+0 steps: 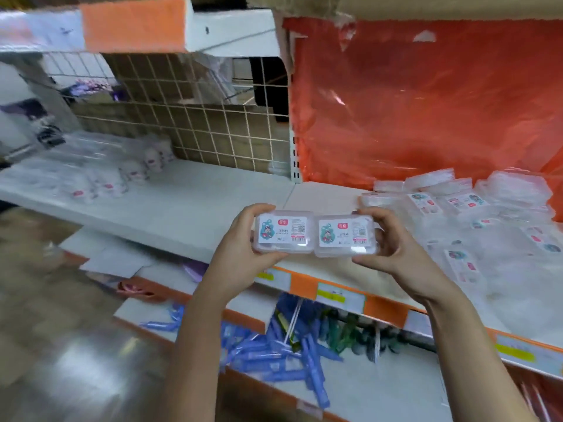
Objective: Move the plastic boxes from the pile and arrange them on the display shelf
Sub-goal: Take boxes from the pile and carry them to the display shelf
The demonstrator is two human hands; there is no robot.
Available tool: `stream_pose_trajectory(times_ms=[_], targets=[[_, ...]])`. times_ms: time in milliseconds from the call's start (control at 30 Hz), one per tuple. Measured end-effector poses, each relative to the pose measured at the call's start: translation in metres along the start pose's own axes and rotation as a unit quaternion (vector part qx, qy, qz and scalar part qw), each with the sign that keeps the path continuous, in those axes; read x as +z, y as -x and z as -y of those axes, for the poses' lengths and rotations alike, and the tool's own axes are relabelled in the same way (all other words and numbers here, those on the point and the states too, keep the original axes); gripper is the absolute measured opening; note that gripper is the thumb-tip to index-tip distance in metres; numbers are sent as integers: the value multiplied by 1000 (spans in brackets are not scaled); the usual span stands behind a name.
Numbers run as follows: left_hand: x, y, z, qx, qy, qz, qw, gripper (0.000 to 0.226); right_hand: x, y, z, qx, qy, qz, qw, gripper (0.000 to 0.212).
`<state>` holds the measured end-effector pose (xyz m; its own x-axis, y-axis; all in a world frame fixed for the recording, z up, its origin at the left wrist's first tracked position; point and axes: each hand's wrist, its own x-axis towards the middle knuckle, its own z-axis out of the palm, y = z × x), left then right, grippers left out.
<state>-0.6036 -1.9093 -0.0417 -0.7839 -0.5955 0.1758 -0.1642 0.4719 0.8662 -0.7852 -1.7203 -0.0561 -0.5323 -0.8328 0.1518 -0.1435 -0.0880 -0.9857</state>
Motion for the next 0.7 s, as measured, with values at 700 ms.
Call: stream_pose_trajectory(times_ms=[700], targets=[[-299,100,161,-90,-49,-233,967,65,347,-153,3,-57,1,219,974,67]])
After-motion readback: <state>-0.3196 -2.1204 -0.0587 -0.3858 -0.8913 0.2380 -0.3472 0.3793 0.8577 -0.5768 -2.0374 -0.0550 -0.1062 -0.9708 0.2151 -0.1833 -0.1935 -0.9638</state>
